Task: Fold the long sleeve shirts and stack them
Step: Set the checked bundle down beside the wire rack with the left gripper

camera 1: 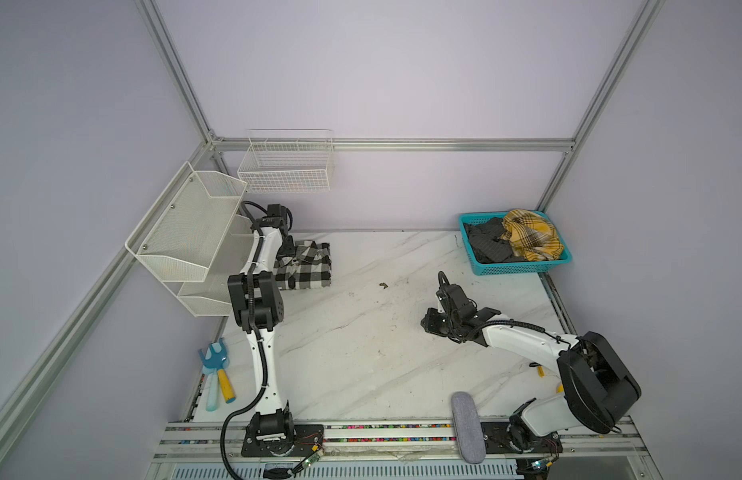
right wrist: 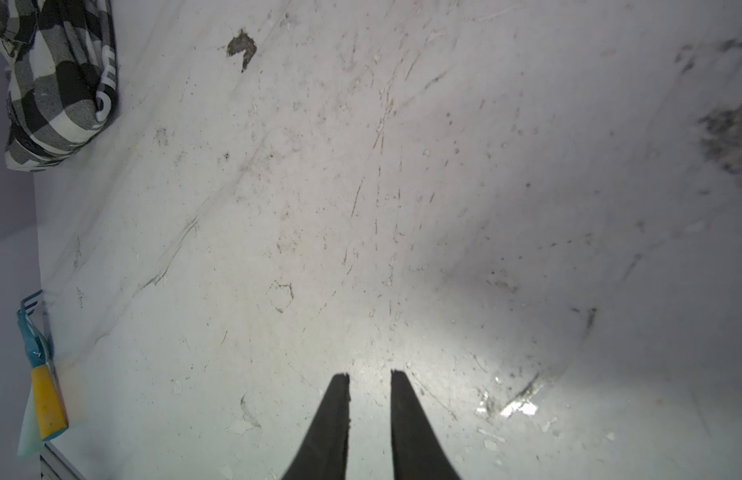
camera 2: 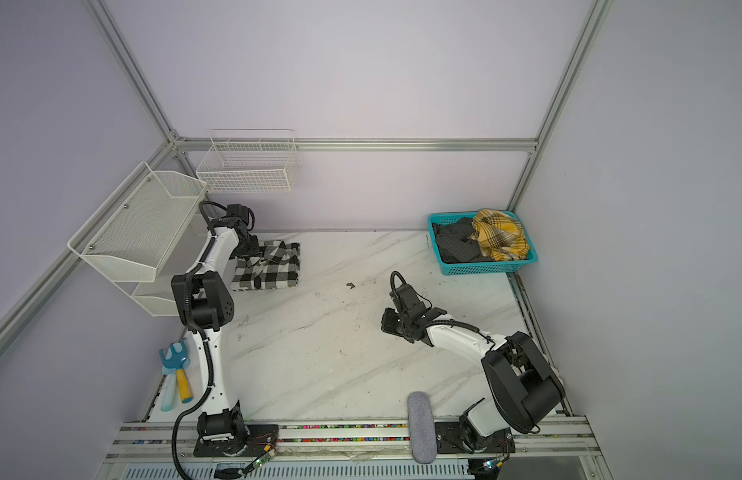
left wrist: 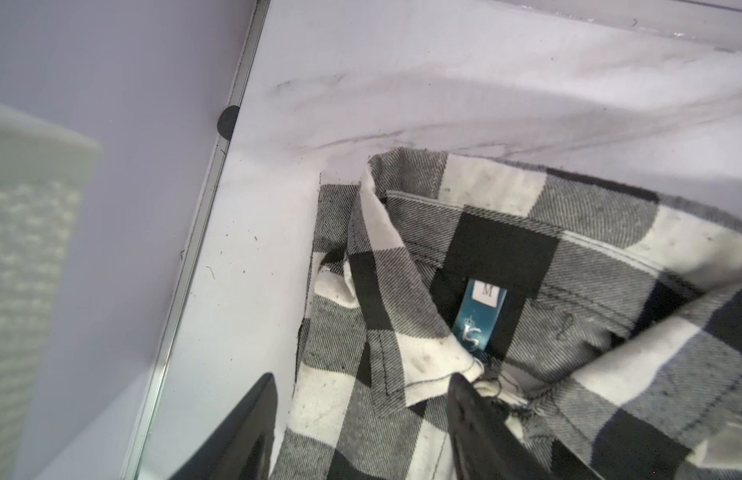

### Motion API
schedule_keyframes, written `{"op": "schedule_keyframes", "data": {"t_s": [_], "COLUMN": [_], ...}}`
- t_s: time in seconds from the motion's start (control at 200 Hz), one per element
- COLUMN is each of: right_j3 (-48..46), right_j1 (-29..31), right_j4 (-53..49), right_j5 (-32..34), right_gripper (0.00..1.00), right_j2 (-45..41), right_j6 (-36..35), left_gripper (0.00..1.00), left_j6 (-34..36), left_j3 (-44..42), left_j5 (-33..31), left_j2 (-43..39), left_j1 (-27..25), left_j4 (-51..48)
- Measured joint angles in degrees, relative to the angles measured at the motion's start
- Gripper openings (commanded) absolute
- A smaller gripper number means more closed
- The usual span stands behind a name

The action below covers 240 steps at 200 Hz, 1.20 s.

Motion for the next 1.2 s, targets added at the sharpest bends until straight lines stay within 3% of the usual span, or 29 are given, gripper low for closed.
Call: {"op": "schedule_keyframes", "data": {"t_s": [0.2, 0.415, 0.64, 0.845, 1.2], "right_j3": [0.04, 0.70, 0.79, 0.76, 0.76], "right_j1": [0.00, 0.00, 0.00, 0.00, 0.00], "right_j4": [-0.37, -0.46, -0.87, -0.90, -2.12], "right_j5": [0.11, 0.31, 1.14, 1.66, 2.64], "right_gripper": [0.22, 0.21, 0.21, 0.21, 0.21], "right_j2": [-2.32, -4.04, -6.56, -7.87, -9.27], "right_j6": [0.22, 0.28, 0.33, 0.37, 0.55], "left_gripper": [0.50, 0.35, 0.25, 0.22, 0.20], "left_j6": [-2.49, -6.71, -11.04, -14.25, -15.26], "left_j3": [-0.85, -11.41, -12.48, -13.77, -24.52], "left_j5": [4.52, 10.16, 15.50, 18.38, 18.05], "left_j2": [-2.32, -12.33, -8.52, -3.96, -7.02], "left_j1": [-0.55, -6.49, -11.17, -10.25, -10.14], "left_j4": [0.26, 4.68, 6.86, 7.58, 11.54]}}
